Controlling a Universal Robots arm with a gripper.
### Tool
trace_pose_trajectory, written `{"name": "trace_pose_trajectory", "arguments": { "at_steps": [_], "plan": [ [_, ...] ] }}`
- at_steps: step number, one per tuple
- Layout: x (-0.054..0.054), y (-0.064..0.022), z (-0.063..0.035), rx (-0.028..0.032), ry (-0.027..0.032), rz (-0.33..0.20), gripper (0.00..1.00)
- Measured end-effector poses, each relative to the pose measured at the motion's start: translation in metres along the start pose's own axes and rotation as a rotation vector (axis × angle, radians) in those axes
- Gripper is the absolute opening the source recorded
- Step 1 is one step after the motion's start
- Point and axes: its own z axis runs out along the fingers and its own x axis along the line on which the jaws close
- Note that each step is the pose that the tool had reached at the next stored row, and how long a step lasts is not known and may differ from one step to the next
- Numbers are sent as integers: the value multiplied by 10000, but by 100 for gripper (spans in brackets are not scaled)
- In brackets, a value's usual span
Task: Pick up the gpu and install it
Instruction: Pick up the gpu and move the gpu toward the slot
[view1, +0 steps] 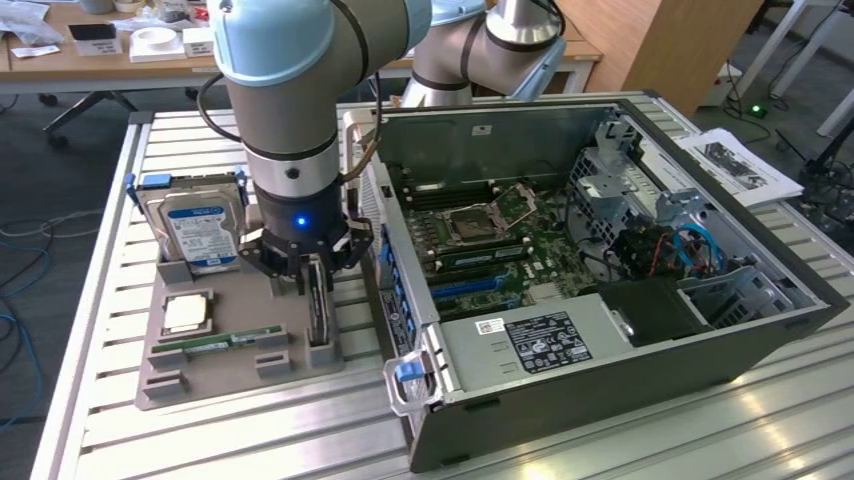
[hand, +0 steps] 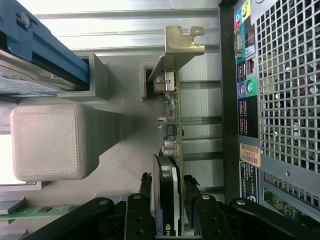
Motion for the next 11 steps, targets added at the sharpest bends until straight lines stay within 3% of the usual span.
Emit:
{"name": "trace_pose_trajectory", "arguments": {
  "at_steps": [11],
  "plan": [
    [0, 0, 0, 0, 1, 0, 37]
  ]
}}
